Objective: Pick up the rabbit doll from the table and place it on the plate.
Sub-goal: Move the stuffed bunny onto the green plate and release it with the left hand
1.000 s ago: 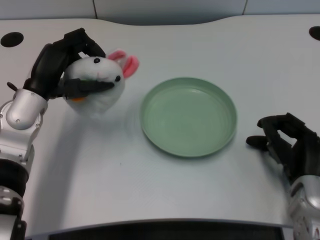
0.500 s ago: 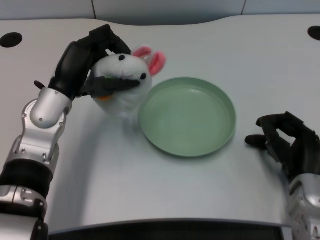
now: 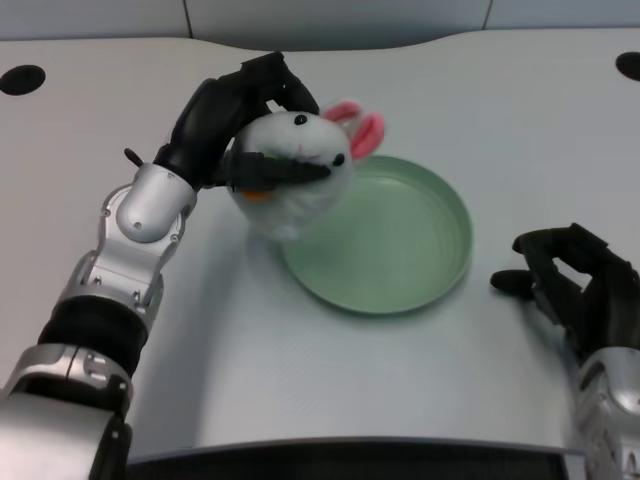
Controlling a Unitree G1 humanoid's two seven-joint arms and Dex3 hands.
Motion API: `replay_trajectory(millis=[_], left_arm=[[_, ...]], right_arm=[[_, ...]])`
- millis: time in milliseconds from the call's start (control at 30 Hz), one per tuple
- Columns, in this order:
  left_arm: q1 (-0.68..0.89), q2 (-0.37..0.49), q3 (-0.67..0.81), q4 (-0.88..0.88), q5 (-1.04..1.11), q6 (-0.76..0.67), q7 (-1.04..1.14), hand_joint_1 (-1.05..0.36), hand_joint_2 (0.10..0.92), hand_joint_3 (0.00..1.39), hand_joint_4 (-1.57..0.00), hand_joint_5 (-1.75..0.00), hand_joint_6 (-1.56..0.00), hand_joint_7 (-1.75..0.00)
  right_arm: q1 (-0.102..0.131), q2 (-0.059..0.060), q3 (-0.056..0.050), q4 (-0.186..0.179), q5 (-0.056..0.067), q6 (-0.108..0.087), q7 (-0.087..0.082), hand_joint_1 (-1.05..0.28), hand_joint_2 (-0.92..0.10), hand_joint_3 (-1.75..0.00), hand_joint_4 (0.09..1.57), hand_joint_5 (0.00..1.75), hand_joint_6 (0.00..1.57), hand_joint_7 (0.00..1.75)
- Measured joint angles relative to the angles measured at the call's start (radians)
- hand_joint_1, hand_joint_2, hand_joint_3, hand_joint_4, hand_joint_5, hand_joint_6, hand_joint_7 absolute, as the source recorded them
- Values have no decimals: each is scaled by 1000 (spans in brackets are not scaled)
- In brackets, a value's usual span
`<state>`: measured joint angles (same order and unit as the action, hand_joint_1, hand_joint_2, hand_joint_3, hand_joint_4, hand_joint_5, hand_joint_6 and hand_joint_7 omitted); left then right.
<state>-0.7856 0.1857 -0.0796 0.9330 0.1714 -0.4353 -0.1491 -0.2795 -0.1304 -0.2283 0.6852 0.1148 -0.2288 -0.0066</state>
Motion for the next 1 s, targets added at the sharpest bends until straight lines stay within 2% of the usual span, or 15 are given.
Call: replay_trajectory(millis=[167, 400, 600, 1000], left_arm=[[-33, -10, -48, 63, 71, -25, 60, -84, 796, 172, -957, -1746, -770, -1746], [-108, -12, -146, 176, 207, -30, 168, -55, 769, 222, -924, -1746, -726, -1746], [-164, -26, -201, 234, 274, -17, 215, -62, 755, 264, -926, -1746, -703, -1746], [-205, -45, -249, 261, 315, 0, 219, -69, 743, 299, -870, -1746, -643, -1746]], right_arm=[[0, 2, 0, 2, 0, -17, 6, -776, -921, -138, 862, 874, 822, 1189], [6, 3, 2, 0, 0, -19, 8, -767, -921, -145, 868, 889, 834, 1185], [13, 10, 3, -6, 2, -19, 7, -753, -921, -140, 857, 886, 826, 1176], [20, 16, 4, -23, 7, -18, 13, -759, -921, -129, 859, 885, 841, 1162]])
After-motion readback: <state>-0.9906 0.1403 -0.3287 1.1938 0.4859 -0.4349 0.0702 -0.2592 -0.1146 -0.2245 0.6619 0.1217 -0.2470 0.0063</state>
